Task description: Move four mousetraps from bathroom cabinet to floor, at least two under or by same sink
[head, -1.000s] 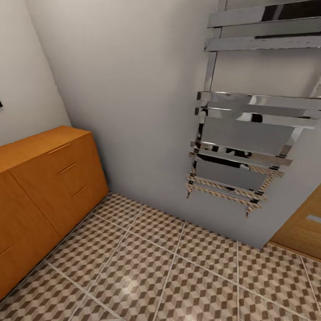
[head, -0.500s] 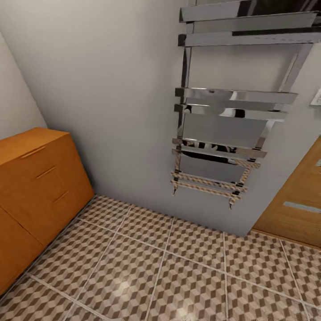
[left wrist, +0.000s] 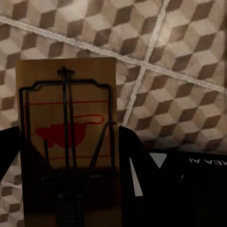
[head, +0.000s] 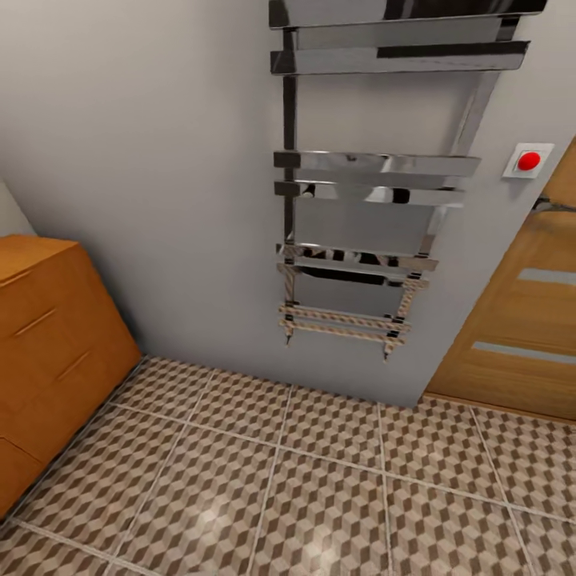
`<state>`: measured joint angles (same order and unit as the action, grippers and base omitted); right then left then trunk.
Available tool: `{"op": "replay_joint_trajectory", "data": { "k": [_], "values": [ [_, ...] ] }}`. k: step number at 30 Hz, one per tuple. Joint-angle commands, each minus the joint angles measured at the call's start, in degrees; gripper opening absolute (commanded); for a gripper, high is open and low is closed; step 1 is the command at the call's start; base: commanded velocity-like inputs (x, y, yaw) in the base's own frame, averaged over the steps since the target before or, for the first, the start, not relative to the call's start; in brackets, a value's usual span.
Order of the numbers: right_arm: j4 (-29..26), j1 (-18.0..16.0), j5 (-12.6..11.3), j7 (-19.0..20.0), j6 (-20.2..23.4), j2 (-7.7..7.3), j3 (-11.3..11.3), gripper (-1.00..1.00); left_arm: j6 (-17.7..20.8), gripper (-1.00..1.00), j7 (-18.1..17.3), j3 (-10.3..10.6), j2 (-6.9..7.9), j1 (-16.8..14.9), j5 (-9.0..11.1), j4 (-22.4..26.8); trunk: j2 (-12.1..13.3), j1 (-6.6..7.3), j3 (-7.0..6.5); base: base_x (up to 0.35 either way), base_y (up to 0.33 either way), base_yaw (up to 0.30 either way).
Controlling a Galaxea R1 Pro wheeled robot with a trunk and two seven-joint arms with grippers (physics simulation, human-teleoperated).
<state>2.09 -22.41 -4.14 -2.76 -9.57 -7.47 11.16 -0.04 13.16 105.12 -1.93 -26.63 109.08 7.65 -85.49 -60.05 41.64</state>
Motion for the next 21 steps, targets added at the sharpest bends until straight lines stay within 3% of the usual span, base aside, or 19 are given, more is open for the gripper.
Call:
{"op": "replay_joint_trajectory", "data": {
  "k": [1, 21],
  "values": [
    [0.0, 0.0, -0.1, 0.1, 0.0, 0.0, 0.0, -1.0, 0.1, -1.0, 0.0, 0.0, 0.0, 0.0, -0.2, 0.0, 0.0, 0.0, 0.06, 0.0, 0.0, -0.228],
    [0.1, 0.0, -0.1, 0.1, 0.1, 0.0, 0.0, -1.0, 0.1, -1.0, -0.1, 0.0, -0.09, 0.0, -0.2, 0.5, 0.0, 0.0, 1.27, 0.0, 0.0, -0.228]
  ]
}}
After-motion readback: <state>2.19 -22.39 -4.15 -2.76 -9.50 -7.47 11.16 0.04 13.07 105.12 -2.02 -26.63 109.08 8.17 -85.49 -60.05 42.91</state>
